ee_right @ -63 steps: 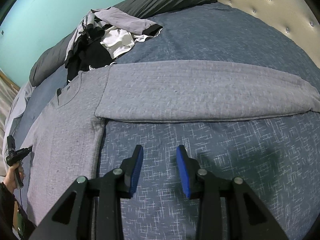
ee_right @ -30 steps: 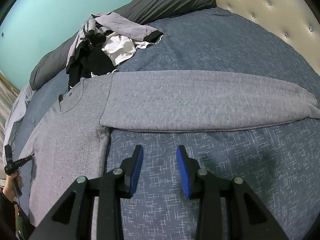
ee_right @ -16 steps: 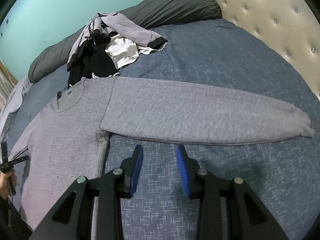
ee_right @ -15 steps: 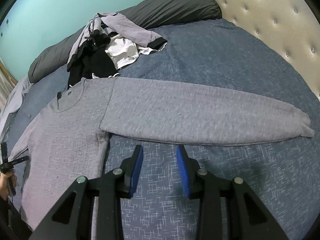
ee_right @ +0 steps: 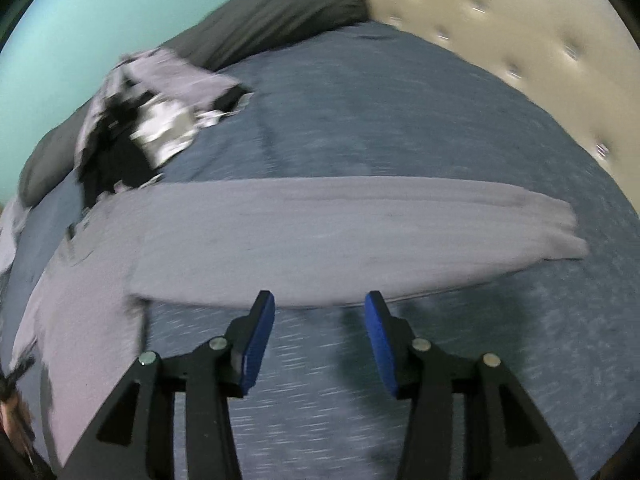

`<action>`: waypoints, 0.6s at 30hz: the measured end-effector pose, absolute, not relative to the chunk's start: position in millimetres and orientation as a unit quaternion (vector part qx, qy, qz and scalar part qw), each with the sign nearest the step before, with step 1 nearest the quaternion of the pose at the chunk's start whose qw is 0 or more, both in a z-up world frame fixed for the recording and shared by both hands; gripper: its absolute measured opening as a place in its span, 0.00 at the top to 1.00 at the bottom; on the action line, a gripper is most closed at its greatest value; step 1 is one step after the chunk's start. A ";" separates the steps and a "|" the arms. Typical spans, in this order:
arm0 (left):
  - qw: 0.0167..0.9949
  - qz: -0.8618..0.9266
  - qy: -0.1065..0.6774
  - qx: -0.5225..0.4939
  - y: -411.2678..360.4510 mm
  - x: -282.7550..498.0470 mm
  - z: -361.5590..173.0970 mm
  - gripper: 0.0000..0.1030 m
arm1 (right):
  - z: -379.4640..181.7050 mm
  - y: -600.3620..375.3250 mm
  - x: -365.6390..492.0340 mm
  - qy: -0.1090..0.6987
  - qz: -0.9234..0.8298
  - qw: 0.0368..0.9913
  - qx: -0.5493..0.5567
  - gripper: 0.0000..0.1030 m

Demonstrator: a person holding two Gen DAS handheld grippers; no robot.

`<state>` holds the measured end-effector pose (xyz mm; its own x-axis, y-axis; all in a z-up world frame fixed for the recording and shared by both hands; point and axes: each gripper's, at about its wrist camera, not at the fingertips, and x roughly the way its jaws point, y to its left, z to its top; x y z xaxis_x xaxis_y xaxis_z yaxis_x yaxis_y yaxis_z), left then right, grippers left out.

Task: Fold clothes
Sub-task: 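Open the left gripper and lift it off the sweater, then move the right gripper to the grey sleeve cuff and grasp it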

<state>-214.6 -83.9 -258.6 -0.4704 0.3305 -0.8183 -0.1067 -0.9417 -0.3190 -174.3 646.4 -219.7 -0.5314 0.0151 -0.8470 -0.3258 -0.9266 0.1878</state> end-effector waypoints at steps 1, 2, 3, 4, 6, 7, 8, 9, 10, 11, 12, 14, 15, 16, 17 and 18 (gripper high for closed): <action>0.129 0.850 -0.111 -0.498 -83.4 -212.8 -258.5 0.57 | -220.7 659.2 -170.9 0.175 0.858 0.112 -0.470 0.52; 0.129 0.851 -0.109 -0.498 -81.9 -212.2 -258.9 0.56 | -221.5 672.8 -167.4 0.186 0.856 0.125 -0.466 0.49; 0.129 0.851 -0.107 -0.497 -80.2 -211.8 -259.3 0.55 | -221.6 684.3 -164.9 0.197 0.854 0.134 -0.462 0.48; 0.129 0.851 -0.106 -0.497 -79.0 -211.5 -260.0 0.55 | -222.1 697.6 -161.7 0.211 0.851 0.145 -0.458 0.47; 0.127 0.851 -0.105 -0.498 -76.7 -211.1 -261.6 0.55 | -224.9 722.1 -154.1 0.239 0.845 0.166 -0.449 0.46; 0.126 0.851 -0.104 -0.498 -75.6 -211.0 -262.5 0.55 | -226.4 732.6 -150.5 0.251 0.842 0.174 -0.444 0.46; 0.126 0.851 -0.104 -0.499 -74.9 -210.6 -263.1 0.55 | -227.7 741.4 -147.9 0.261 0.840 0.181 -0.441 0.44; 0.125 0.851 -0.104 -0.500 -74.0 -210.2 -264.0 0.55 | -229.9 749.3 -145.6 0.269 0.837 0.189 -0.438 0.42; 0.124 0.850 -0.104 -0.501 -73.2 -209.8 -264.9 0.54 | -232.6 756.9 -143.3 0.277 0.833 0.197 -0.436 0.40; 0.123 0.850 -0.103 -0.501 -72.0 -209.1 -265.7 0.54 | -235.3 764.6 -141.0 0.285 0.830 0.205 -0.433 0.40; 0.123 0.850 -0.102 -0.502 -71.1 -208.6 -266.2 0.54 | -237.8 772.0 -139.2 0.294 0.827 0.211 -0.430 0.39; 0.121 0.849 -0.100 -0.504 -69.3 -207.7 -267.4 0.53 | -244.0 785.7 -134.0 0.320 0.821 0.217 -0.419 0.39; 0.121 0.849 -0.099 -0.505 -68.8 -206.9 -267.7 0.53 | -246.9 792.1 -132.1 0.331 0.818 0.220 -0.415 0.39; 0.120 0.849 -0.097 -0.506 -68.3 -206.2 -268.1 0.51 | -249.8 797.9 -130.6 0.342 0.816 0.223 -0.409 0.39; 0.119 0.849 -0.094 -0.506 -68.1 -205.6 -268.3 0.50 | -252.6 803.2 -129.1 0.353 0.814 0.225 -0.403 0.39; 0.117 0.849 -0.092 -0.507 -67.9 -205.0 -268.6 0.50 | -254.6 807.6 -128.1 0.362 0.812 0.227 -0.397 0.39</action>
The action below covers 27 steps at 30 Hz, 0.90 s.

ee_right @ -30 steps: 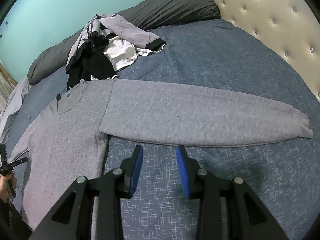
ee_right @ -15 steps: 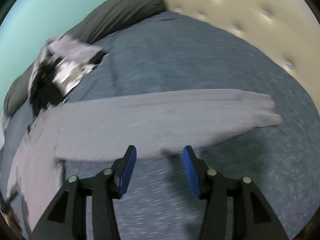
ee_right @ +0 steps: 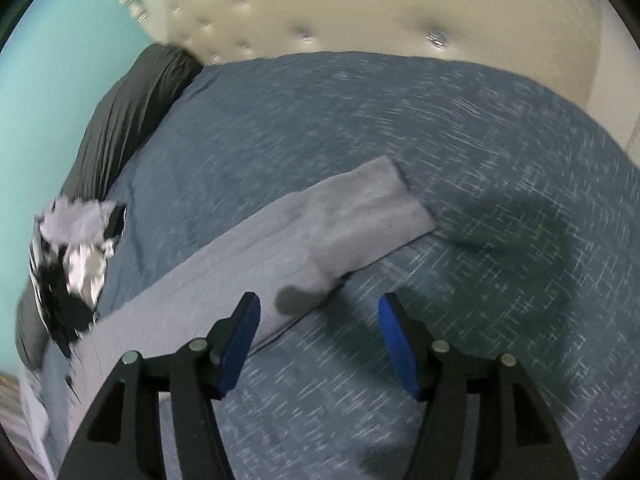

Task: Fold clothes
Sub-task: 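Move the right gripper to the grey sleeve cuff and grasp it, then carry the held cuff across the sweater body with the right gripper, release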

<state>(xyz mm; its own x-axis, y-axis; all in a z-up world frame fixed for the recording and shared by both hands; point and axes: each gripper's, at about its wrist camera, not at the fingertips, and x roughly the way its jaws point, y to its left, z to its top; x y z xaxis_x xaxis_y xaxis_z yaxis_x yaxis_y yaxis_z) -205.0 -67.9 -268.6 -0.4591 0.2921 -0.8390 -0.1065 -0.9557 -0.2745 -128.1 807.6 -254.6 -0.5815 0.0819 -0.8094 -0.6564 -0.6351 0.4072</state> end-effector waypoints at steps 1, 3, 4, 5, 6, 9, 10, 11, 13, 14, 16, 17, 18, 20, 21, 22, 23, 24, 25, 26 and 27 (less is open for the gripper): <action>0.116 0.849 -0.089 -0.507 -67.9 -204.7 -269.2 0.49 | -256.5 811.8 -127.6 0.369 0.812 0.230 -0.390 0.37; 0.113 0.849 -0.086 -0.509 -68.2 -204.5 -270.4 0.49 | -259.9 816.9 -130.2 0.376 0.812 0.229 -0.382 0.35; 0.112 0.849 -0.085 -0.510 -68.6 -204.7 -270.9 0.49 | -261.6 819.2 -131.8 0.379 0.813 0.229 -0.379 0.35; 0.110 0.849 -0.083 -0.511 -68.9 -204.8 -271.7 0.49 | -263.1 821.1 -134.0 0.380 0.814 0.228 -0.377 0.35; 0.108 0.849 -0.082 -0.511 -69.2 -204.8 -272.3 0.49 | -264.5 822.5 -136.5 0.377 0.814 0.228 -0.377 0.35; 0.105 0.849 -0.081 -0.512 -70.9 -203.5 -272.6 0.49 | -268.5 826.3 -144.0 0.368 0.816 0.233 -0.380 0.35; 0.104 0.849 -0.082 -0.511 -71.8 -202.5 -272.6 0.49 | -269.2 826.9 -146.9 0.361 0.817 0.237 -0.382 0.35; 0.104 0.850 -0.083 -0.510 -72.2 -201.8 -273.0 0.49 | -269.1 827.1 -149.0 0.352 0.819 0.241 -0.384 0.35; 0.102 0.850 -0.083 -0.510 -72.9 -200.4 -273.8 0.49 | -268.5 823.8 -155.9 0.324 0.825 0.249 -0.389 0.36; 0.103 0.850 -0.084 -0.510 -73.1 -199.9 -274.7 0.49 | -268.7 821.8 -159.6 0.307 0.828 0.255 -0.395 0.45; 0.105 0.847 -0.093 -0.512 -74.6 -198.8 -276.3 0.49 | -268.1 816.3 -166.2 0.279 0.831 0.259 -0.405 0.57; 0.106 0.846 -0.100 -0.512 -75.8 -198.0 -276.9 0.49 | -266.9 813.4 -168.3 0.270 0.834 0.257 -0.407 0.67; 0.106 0.847 -0.101 -0.511 -76.1 -197.1 -276.2 0.49 | -264.0 810.3 -169.4 0.266 0.839 0.251 -0.402 0.74; 0.107 0.848 -0.104 -0.508 -76.6 -195.1 -274.8 0.49 | -256.8 804.1 -170.0 0.258 0.848 0.246 -0.392 0.85; 0.107 0.849 -0.104 -0.507 -76.3 -194.4 -273.5 0.49 | -252.1 800.4 -169.9 0.252 0.854 0.243 -0.386 0.86; 0.107 0.850 -0.104 -0.506 -76.0 -193.7 -272.2 0.49 | -245.7 795.1 -170.1 0.247 0.860 0.236 -0.379 0.86; 0.109 0.850 -0.106 -0.505 -75.8 -192.9 -270.4 0.49 | -238.6 789.3 -170.5 0.242 0.867 0.228 -0.371 0.87; 0.111 0.850 -0.108 -0.504 -75.7 -192.0 -268.5 0.48 | -231.6 783.5 -170.9 0.237 0.874 0.220 -0.364 0.87; 0.112 0.851 -0.108 -0.502 -75.3 -191.3 -265.8 0.48 | -222.3 775.6 -173.4 0.232 0.881 0.206 -0.357 0.87; 0.114 0.852 -0.109 -0.500 -74.9 -190.5 -263.1 0.48 | -213.6 768.8 -177.7 0.227 0.887 0.193 -0.352 0.87; 0.116 0.853 -0.110 -0.497 -74.4 -189.5 -259.7 0.48 | -204.4 760.7 -179.6 0.223 0.894 0.178 -0.347 0.87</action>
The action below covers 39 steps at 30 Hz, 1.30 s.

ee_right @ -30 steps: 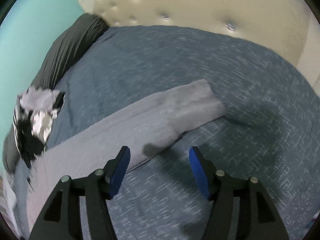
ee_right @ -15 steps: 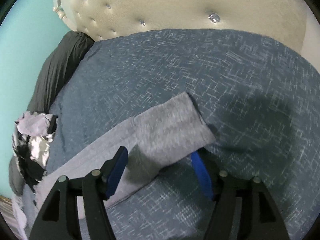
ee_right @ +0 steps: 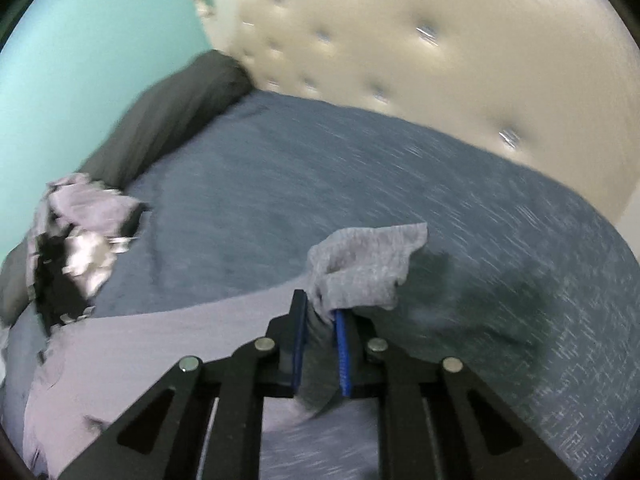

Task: Fold clothes
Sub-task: 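Carry the held cuff across the sweater body with the right gripper, release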

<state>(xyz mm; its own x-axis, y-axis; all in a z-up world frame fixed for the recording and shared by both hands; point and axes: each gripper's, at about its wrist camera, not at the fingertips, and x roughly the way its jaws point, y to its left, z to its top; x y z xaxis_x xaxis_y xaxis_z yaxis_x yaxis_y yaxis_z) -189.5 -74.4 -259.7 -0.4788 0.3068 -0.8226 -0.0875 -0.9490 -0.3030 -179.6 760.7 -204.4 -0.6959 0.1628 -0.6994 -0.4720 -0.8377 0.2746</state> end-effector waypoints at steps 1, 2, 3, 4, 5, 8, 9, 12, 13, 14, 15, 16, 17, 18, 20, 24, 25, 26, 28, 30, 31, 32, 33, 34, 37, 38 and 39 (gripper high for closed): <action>0.118 0.854 -0.112 -0.495 -73.9 -188.5 -256.3 0.48 | -194.8 751.6 -180.4 0.218 0.900 0.162 -0.341 0.88; 0.120 0.855 -0.113 -0.492 -73.3 -187.4 -253.0 0.47 | -185.2 742.6 -181.2 0.214 0.906 0.146 -0.335 0.88; 0.122 0.856 -0.113 -0.489 -72.2 -185.8 -248.9 0.47 | -175.0 732.8 -181.2 0.210 0.911 0.130 -0.331 0.88; 0.125 0.857 -0.113 -0.486 -71.1 -184.1 -244.7 0.46 | -165.1 721.1 -183.1 0.207 0.915 0.112 -0.326 0.88; 0.127 0.859 -0.110 -0.483 -69.0 -181.6 -239.7 0.45 | -155.4 708.9 -186.0 0.205 0.920 0.095 -0.322 0.88; 0.138 0.862 -0.096 -0.478 -61.3 -175.8 -227.3 0.43 | -128.2 667.7 -195.9 0.198 0.928 0.042 -0.313 0.88; 0.145 0.863 -0.094 -0.475 -58.5 -173.9 -222.6 0.43 | -118.5 652.5 -197.6 0.195 0.930 0.025 -0.310 0.88; 0.159 0.864 -0.095 -0.468 -53.2 -166.4 -208.3 0.43 | -92.8 603.4 -200.8 0.188 0.934 -0.028 -0.301 0.88; 0.162 0.864 -0.096 -0.467 -51.8 -164.5 -204.7 0.43 | -86.5 587.1 -202.2 0.187 0.935 -0.044 -0.298 0.88; 0.165 0.863 -0.098 -0.467 -50.2 -162.7 -201.1 0.42 | -80.7 572.4 -202.7 0.186 0.935 -0.059 -0.295 0.88; 0.169 0.862 -0.100 -0.467 -49.1 -160.8 -197.8 0.42 | -75.2 555.0 -203.1 0.181 0.936 -0.076 -0.293 0.88; 0.172 0.863 -0.103 -0.464 -48.9 -158.3 -194.1 0.42 | -69.8 536.1 -203.8 0.175 0.935 -0.093 -0.293 0.88; 0.176 0.863 -0.106 -0.462 -48.7 -155.7 -190.4 0.41 | -66.1 517.9 -204.3 0.169 0.935 -0.109 -0.293 0.88; 0.179 0.863 -0.108 -0.461 -48.9 -153.1 -187.0 0.41 | -63.1 499.9 -204.8 0.163 0.934 -0.125 -0.293 0.88; 0.181 0.863 -0.109 -0.458 -50.2 -148.1 -180.8 0.40 | -60.0 460.0 -205.4 0.152 0.929 -0.160 -0.297 0.88; 0.183 0.866 -0.108 -0.454 -55.2 -138.7 -169.8 0.40 | -67.0 386.0 -205.3 0.121 0.918 -0.212 -0.314 0.88; 0.182 0.866 -0.107 -0.452 -57.8 -136.4 -168.1 0.39 | -71.0 368.9 -205.3 0.109 0.915 -0.220 -0.320 0.88; 0.182 0.867 -0.107 -0.451 -60.5 -134.1 -166.5 0.39 | -75.1 351.7 -205.2 0.096 0.912 -0.229 -0.327 0.88; 0.179 0.869 -0.108 -0.449 -66.4 -129.9 -164.1 0.39 | -82.8 324.1 -203.8 0.082 0.906 -0.242 -0.337 0.88; 0.177 0.868 -0.110 -0.451 -72.8 -127.9 -163.9 0.39 | -90.3 299.3 -201.9 0.074 0.900 -0.253 -0.347 0.88; 0.176 0.868 -0.109 -0.452 -74.8 -127.2 -163.8 0.39 | -94.4 288.6 -200.9 0.071 0.897 -0.257 -0.353 0.88; 0.175 0.868 -0.109 -0.452 -78.2 -125.7 -163.9 0.39 | -97.3 279.2 -199.2 0.069 0.895 -0.261 -0.355 0.88; 0.175 0.868 -0.109 -0.453 -80.6 -124.6 -163.9 0.39 | -99.5 271.8 -197.3 0.070 0.893 -0.266 -0.356 0.88; 0.174 0.868 -0.109 -0.453 -82.9 -123.6 -163.9 0.39 | -101.7 264.6 -194.5 0.068 0.891 -0.271 -0.357 0.88; 0.171 0.867 -0.113 -0.454 -89.6 -122.4 -164.3 0.39 | -106.8 244.9 -189.6 0.061 0.887 -0.285 -0.359 0.88; 0.170 0.867 -0.114 -0.455 -91.4 -122.2 -164.5 0.39 | -108.7 239.0 -188.1 0.060 0.885 -0.289 -0.361 0.88; 0.169 0.867 -0.117 -0.455 -93.2 -121.9 -164.6 0.39 | -110.5 233.3 -186.2 0.059 0.882 -0.294 -0.363 0.88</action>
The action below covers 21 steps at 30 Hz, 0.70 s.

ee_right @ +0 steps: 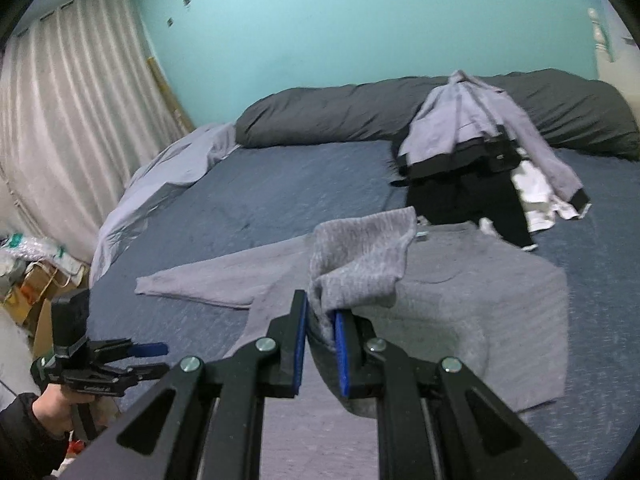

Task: Fold clothes
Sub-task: 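Carry the held cuff across the sweater body with the right gripper, release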

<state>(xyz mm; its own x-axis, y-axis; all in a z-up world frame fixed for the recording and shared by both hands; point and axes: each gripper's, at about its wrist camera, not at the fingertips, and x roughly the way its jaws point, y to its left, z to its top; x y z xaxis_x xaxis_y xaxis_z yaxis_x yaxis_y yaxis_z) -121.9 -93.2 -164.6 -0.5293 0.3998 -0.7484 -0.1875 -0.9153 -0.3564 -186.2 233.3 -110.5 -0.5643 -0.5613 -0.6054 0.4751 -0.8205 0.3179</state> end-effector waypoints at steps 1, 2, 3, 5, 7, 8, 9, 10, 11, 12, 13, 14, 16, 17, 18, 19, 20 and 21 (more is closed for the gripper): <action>0.169 0.866 -0.119 -0.455 -95.0 -121.6 -164.8 0.39 | -113.3 227.4 -184.7 -0.058 -0.880 0.297 0.367 0.88; 0.168 0.866 -0.121 -0.455 -96.8 -121.3 -164.9 0.39 | -116.6 221.6 -183.3 -0.057 -0.876 0.301 0.372 0.88; 0.168 0.866 -0.122 -0.455 -97.8 -121.1 -164.8 0.39 | -119.9 215.7 -181.9 -0.055 -0.873 0.305 0.376 0.88; 0.166 0.866 -0.124 -0.455 -100.7 -120.4 -164.9 0.39 | -128.0 206.2 -178.7 -0.051 -0.867 0.310 0.386 0.88; 0.165 0.866 -0.125 -0.456 -103.6 -119.6 -165.1 0.39 | -136.5 198.0 -176.2 -0.046 -0.862 0.315 0.395 0.88; 0.164 0.866 -0.125 -0.456 -104.1 -119.2 -165.0 0.39 | -140.9 193.4 -174.1 -0.041 -0.859 0.318 0.400 0.88; 0.163 0.866 -0.124 -0.456 -104.4 -119.1 -164.9 0.39 | -144.8 188.7 -171.4 -0.036 -0.856 0.321 0.403 0.88; 0.163 0.866 -0.124 -0.457 -104.9 -119.2 -165.2 0.39 | -148.5 184.0 -168.5 -0.032 -0.853 0.326 0.406 0.88; 0.162 0.866 -0.124 -0.457 -105.4 -119.2 -165.6 0.39 | -152.2 179.3 -165.6 -0.027 -0.850 0.330 0.409 0.88; 0.161 0.866 -0.125 -0.457 -106.0 -119.3 -165.9 0.39 | -155.2 175.0 -162.8 -0.023 -0.848 0.334 0.411 0.88; 0.160 0.866 -0.125 -0.458 -106.1 -119.4 -166.2 0.39 | -158.7 170.3 -160.0 -0.021 -0.845 0.338 0.414 0.88; 0.159 0.866 -0.125 -0.458 -106.1 -119.5 -166.2 0.39 | -163.5 165.4 -158.0 -0.021 -0.840 0.342 0.420 0.88; 0.159 0.866 -0.126 -0.458 -106.2 -119.3 -165.6 0.39 | -172.7 157.2 -155.7 -0.018 -0.832 0.347 0.433 0.88; 0.158 0.866 -0.126 -0.457 -106.2 -119.1 -165.0 0.39 | -176.8 152.8 -154.1 -0.014 -0.829 0.347 0.438 0.85; 0.159 0.866 -0.126 -0.457 -106.4 -118.6 -164.2 0.39 | -180.7 148.7 -152.4 -0.010 -0.828 0.347 0.441 0.85; 0.159 0.867 -0.125 -0.456 -106.1 -117.8 -163.3 0.39 | -183.7 145.4 -151.1 -0.010 -0.825 0.349 0.444 0.85; 0.159 0.867 -0.124 -0.456 -106.3 -117.4 -162.4 0.39 | -186.4 142.5 -150.0 -0.012 -0.823 0.351 0.447 0.85; 0.158 0.867 -0.123 -0.456 -106.5 -117.0 -161.6 0.39 | -189.0 139.9 -149.0 -0.013 -0.820 0.354 0.449 0.85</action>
<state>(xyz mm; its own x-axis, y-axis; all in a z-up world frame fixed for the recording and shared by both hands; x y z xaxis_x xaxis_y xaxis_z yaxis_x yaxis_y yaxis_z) -117.0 -106.5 -161.6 -0.5348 0.3866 -0.7514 -0.1632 -0.9197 -0.3570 -149.0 139.9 -189.0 -0.3449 -0.5931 -0.7275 0.5690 -0.7485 0.3404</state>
